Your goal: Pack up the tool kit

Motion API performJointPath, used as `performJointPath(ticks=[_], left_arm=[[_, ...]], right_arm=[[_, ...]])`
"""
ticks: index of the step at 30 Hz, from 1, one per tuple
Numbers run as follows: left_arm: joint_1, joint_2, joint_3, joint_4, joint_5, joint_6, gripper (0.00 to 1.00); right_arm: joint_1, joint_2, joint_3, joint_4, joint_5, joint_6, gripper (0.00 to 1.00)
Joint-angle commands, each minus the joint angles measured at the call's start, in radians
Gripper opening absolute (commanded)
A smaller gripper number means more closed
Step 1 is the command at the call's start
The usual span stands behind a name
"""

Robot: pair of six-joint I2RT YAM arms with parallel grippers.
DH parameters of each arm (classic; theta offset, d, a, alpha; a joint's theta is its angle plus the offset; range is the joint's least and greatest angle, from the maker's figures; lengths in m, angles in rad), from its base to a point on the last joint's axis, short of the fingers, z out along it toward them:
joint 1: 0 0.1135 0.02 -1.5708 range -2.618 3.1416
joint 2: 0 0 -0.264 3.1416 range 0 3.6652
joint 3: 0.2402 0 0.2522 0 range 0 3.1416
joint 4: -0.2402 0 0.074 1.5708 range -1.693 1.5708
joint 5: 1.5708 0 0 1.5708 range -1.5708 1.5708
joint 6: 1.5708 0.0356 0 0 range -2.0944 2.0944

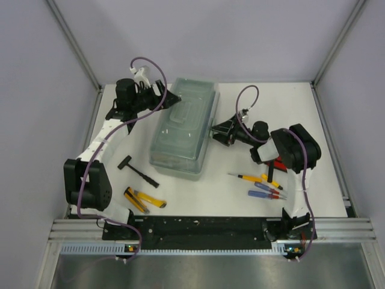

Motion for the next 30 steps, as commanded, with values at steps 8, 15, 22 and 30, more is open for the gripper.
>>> performJointPath(ticks=[8,15,22,30], left_arm=[[-0.049,0.142,-0.130,-0.405,0.056,0.004,0.79],[-0.082,0.170,-0.143,-0.408,0.082,-0.008,0.73],[-0.093,0.176,-0.173,-0.402,0.054,-0.037,0.69],[-0.095,0.185,-0.174,-0.398,0.037,-0.051,0.69]], right_arm=[[0.048,-0.035,0.110,0.044,-0.043,-0.077,0.65],[0.068,-0.046,0.154,-0.112,-0.030,-0.139,0.55],[0.071,-0.118,0.163,-0.307,0.044,-0.222,0.43],[0.077,-0.165,0.163,-0.416,0.125,-0.248,0.33]])
